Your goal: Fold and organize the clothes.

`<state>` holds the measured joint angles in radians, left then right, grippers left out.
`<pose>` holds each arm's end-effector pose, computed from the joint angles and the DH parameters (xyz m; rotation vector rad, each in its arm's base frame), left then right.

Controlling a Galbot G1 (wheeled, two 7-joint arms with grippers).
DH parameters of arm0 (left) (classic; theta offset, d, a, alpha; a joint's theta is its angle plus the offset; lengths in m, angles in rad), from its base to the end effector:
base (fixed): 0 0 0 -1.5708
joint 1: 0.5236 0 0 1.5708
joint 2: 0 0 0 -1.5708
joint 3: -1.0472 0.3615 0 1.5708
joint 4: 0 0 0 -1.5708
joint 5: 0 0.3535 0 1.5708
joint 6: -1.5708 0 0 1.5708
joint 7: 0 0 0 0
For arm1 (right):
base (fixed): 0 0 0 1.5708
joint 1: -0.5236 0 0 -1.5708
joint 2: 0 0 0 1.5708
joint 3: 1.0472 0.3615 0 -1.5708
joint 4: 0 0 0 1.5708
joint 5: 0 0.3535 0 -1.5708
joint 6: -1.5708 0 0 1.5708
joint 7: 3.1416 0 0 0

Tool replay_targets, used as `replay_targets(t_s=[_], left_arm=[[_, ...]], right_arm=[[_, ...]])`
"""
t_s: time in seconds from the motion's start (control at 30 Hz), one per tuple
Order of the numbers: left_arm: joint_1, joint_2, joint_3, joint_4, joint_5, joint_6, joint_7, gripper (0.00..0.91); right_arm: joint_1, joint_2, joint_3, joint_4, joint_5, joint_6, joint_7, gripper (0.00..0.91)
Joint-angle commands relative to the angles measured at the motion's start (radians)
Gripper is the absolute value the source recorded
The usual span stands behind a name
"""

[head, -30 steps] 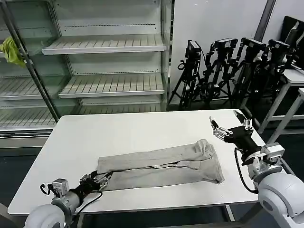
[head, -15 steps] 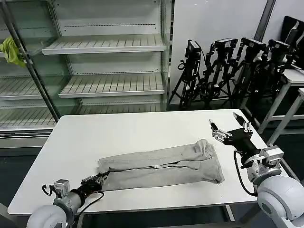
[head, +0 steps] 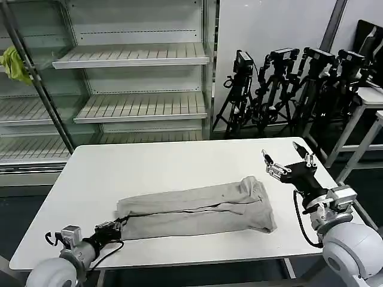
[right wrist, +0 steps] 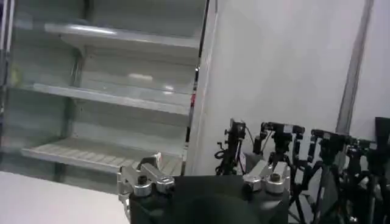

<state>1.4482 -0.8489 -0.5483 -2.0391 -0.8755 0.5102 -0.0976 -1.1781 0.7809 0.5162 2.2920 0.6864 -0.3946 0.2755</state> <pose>0.2332 0.1393 -0.2579 -0.3094 -2.5593 0.1333 0.2513 -0.0896 -0.1254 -0.2994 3.0825 -0.2377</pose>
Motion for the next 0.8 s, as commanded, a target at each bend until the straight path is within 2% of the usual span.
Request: replay_targets(t_s=[0.03,0.27,0.63,0.8], left_arm=[[0.058,0.126,-0.172,0.026,0.011,0.002,-0.005,0.040],[0.084,0.208,-0.289,0.038,0.014,0.014,-0.012,0.040],[0.140,0.379,-0.505,0.033,-0.023,0.040,0.001,0.040],[0.139,0.428,-0.537,0.002,-0.051,0.066,0.002,0.040]], right_arm=[[0.046,0.018,-0.072,-0.009,-0.018,0.009,-0.007,0.907],[0.060,0.041,-0.100,-0.028,-0.028,0.027,-0.020,0.907],[0.065,0.042,-0.097,-0.042,-0.026,0.034,-0.025,0.907],[0.065,0.041,-0.091,-0.052,-0.024,0.038,-0.029,0.907]])
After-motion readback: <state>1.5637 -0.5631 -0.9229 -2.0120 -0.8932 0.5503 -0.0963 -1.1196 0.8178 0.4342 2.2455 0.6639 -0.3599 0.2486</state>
